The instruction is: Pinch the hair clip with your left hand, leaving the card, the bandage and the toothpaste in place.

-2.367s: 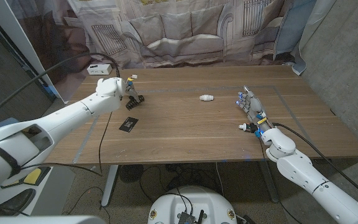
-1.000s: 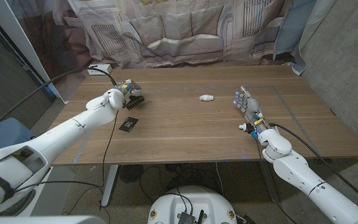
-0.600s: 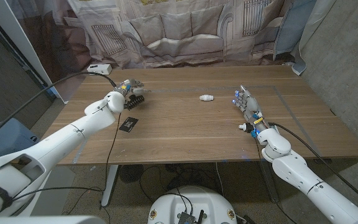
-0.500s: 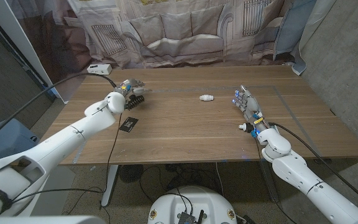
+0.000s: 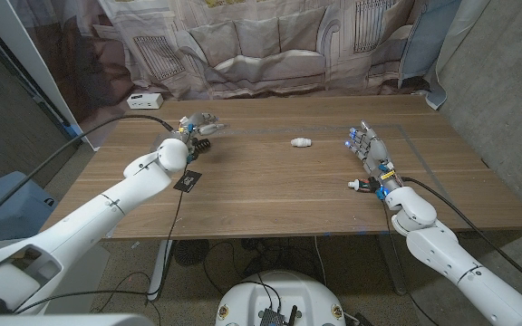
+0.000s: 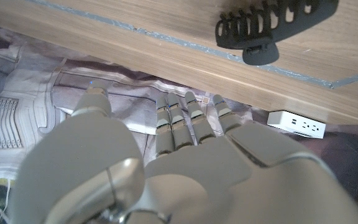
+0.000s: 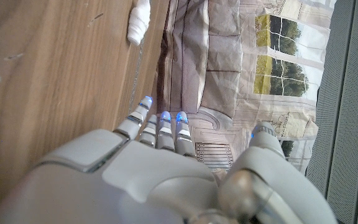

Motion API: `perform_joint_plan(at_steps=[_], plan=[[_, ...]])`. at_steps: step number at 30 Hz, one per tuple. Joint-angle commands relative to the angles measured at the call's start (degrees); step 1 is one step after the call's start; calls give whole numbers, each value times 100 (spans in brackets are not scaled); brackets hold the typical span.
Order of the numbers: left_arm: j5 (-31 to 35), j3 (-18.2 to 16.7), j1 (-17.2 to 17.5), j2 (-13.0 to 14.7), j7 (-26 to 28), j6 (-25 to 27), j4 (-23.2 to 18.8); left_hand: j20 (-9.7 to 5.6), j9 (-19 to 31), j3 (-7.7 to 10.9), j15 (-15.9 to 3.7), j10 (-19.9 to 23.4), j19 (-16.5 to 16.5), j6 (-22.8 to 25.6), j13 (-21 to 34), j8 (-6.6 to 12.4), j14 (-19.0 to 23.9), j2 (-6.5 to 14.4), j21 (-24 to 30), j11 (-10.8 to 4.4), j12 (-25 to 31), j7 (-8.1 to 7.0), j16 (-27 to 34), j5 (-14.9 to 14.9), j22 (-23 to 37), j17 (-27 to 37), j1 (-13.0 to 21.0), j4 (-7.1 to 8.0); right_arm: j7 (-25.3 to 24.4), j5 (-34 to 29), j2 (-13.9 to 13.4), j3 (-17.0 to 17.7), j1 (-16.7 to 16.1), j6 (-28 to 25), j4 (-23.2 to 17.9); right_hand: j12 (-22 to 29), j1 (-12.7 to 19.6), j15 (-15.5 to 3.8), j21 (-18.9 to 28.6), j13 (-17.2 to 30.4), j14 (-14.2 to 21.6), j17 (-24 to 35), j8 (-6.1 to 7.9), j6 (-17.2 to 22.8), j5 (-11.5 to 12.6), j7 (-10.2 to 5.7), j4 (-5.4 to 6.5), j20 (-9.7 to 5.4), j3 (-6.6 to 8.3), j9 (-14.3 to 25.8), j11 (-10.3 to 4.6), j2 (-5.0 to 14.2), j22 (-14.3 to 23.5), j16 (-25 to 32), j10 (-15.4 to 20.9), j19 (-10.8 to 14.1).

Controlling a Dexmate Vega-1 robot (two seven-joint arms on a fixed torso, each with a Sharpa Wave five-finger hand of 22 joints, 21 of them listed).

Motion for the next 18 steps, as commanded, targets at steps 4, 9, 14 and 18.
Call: perform_joint_plan(at_steps=[4, 9, 14, 18], plan=[[-736, -434, 647, -45, 203, -1379, -278, 19, 11, -6, 23, -80, -108, -48, -24, -24, -100, 16, -8, 95, 9, 57, -25, 16, 32, 13, -166, 65, 165, -164, 274, -46, 210, 525, 451, 29, 62, -26, 40, 36, 127, 21, 37, 87, 2, -8, -10, -70, -29, 13, -7, 26, 15, 43, 99, 130], [-989, -482, 673, -107, -21, -2048, 17, -5, 4, -11, 76, -174, -76, -246, -59, -73, -132, 50, 27, 213, -6, 79, -15, 32, 34, 12, -260, 94, 54, -312, 271, -69, 230, 545, 391, 35, 75, -36, 60, 37, 172, 18, 37, 107, 5, -11, -17, -100, -29, 13, -10, 22, 13, 53, 130, 210], [-1201, -526, 715, -178, -169, -2398, 148, -7, -1, -17, 114, -281, -79, -447, -88, -102, -146, 84, 40, 291, -26, 85, -4, 41, 36, 14, -347, 126, 114, -275, 239, -57, 292, 516, 400, 37, 80, -42, 67, 37, 194, 17, 35, 114, 7, -18, -20, -114, -29, 14, -20, 21, 12, 57, 146, 248], [-1545, -570, 755, -279, -415, -2732, 318, -13, -7, -29, 132, -358, -75, -578, -114, -106, -199, 98, 49, 353, -36, 103, -13, 45, 37, 15, -423, 151, 170, -240, 186, -55, 321, 448, 379, 33, 82, -46, 66, 37, 199, 16, 33, 114, 7, -16, -20, -117, -30, 14, -15, 21, 12, 56, 144, 258]])
